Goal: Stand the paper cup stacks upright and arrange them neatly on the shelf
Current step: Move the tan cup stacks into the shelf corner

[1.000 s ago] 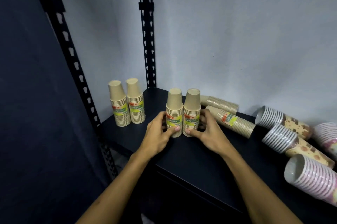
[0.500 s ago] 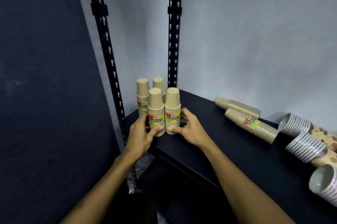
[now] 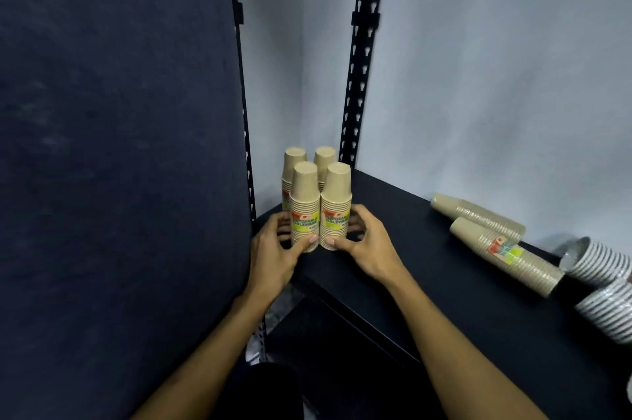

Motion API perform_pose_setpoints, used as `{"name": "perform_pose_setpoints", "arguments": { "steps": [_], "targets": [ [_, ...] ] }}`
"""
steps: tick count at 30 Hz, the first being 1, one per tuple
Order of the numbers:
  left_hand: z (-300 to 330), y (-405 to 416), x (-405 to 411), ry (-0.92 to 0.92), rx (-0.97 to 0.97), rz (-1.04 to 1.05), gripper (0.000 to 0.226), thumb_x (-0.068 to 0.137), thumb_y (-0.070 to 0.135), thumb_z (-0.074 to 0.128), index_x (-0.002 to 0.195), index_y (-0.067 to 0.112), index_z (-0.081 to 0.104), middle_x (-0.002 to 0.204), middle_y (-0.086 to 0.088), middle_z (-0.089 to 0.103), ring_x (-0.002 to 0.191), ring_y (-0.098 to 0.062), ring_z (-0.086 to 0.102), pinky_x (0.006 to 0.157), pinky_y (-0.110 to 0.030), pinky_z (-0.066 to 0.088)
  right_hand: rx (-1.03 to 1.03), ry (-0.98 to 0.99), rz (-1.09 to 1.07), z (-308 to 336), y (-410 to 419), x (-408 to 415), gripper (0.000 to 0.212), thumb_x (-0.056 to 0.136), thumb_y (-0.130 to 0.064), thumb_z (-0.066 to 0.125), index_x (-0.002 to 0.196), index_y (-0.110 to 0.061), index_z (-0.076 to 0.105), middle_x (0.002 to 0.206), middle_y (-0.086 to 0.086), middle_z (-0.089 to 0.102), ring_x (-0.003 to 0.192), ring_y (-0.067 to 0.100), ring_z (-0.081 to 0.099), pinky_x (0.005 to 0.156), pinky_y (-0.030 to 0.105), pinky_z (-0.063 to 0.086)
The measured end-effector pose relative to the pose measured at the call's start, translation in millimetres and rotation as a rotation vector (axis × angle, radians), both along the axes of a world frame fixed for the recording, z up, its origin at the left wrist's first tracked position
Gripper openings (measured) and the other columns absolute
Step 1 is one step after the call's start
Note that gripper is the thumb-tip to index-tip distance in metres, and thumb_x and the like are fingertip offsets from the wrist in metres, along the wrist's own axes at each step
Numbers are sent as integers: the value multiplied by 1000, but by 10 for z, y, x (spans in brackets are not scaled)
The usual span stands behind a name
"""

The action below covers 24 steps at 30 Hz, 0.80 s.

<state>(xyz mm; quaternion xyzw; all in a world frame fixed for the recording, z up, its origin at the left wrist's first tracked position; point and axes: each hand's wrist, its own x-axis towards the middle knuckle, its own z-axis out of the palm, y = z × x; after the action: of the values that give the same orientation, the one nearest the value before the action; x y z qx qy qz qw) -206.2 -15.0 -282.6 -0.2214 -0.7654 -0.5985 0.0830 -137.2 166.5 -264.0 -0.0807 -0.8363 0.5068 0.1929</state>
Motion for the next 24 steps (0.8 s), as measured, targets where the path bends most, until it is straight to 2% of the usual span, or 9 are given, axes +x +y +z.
{"name": "perform_pose_setpoints", "arguments": {
  "steps": [3, 7, 10, 12, 15, 20, 22, 24],
  "targets": [
    [-38, -2, -30, 16, -4, 11, 66, 75, 35, 88, 130, 12, 58, 121, 1, 68, 103, -7, 67, 88, -27, 58, -5, -5, -11, -20, -26, -9, 59, 78, -26, 87, 129, -19, 60, 118, -9, 70, 105, 1, 63, 77, 5, 43],
    [-59, 10, -27, 54, -8, 33, 68, 75, 36, 87, 132, 10, 59, 121, 1, 67, 103, -7, 67, 86, -15, 55, -18, -14, -30, -54, -54, -13, 68, 77, -31, 87, 135, -21, 53, 122, -11, 67, 110, -1, 61, 80, 7, 41],
    [-78, 22, -13, 59, 18, 43, 68, 75, 42, 85, 131, 14, 59, 120, 2, 67, 103, -4, 66, 87, -18, 55, 3, -21, -47, -70, -50, -20, 59, 80, -31, 85, 130, -21, 56, 124, -10, 68, 112, -1, 61, 79, 2, 40],
    [-88, 31, -3, 66, 26, 38, 67, 77, 44, 83, 132, 16, 58, 121, 3, 67, 105, -4, 65, 89, -17, 53, 22, -23, -53, -85, -45, -26, 55, 81, -32, 84, 128, -22, 58, 127, -10, 68, 117, 2, 61, 83, 4, 39],
    [-90, 38, 5, 86, 23, 40, 65, 78, 43, 82, 132, 15, 59, 122, 3, 66, 106, -3, 65, 89, -11, 51, 23, -26, -50, -103, -33, -36, 55, 82, -33, 83, 130, -22, 58, 133, -9, 66, 125, 4, 58, 88, 7, 37],
    [-91, 52, 25, 96, 28, 53, 62, 78, 40, 83, 130, 15, 60, 120, 5, 66, 106, 0, 64, 88, -7, 48, 47, -32, -40, -126, -39, -39, 59, 85, -30, 80, 137, -22, 53, 138, -10, 63, 128, 2, 56, 88, 1, 34],
    [-89, 61, 29, 95, 27, 54, 62, 78, 40, 83, 130, 14, 60, 121, 5, 65, 107, 0, 63, 88, -6, 47, 57, -37, -35, -120, -41, -33, 59, 87, -30, 79, 139, -22, 52, 139, -10, 63, 129, 2, 55, 91, 2, 34],
    [-76, 72, 30, 93, 18, 53, 64, 78, 40, 82, 131, 13, 60, 122, 5, 65, 108, -1, 63, 91, -9, 49, 62, -48, -32, -112, -42, -28, 59, 89, -30, 77, 141, -23, 50, 140, -10, 62, 131, 3, 54, 100, 10, 38]
  ]
}}
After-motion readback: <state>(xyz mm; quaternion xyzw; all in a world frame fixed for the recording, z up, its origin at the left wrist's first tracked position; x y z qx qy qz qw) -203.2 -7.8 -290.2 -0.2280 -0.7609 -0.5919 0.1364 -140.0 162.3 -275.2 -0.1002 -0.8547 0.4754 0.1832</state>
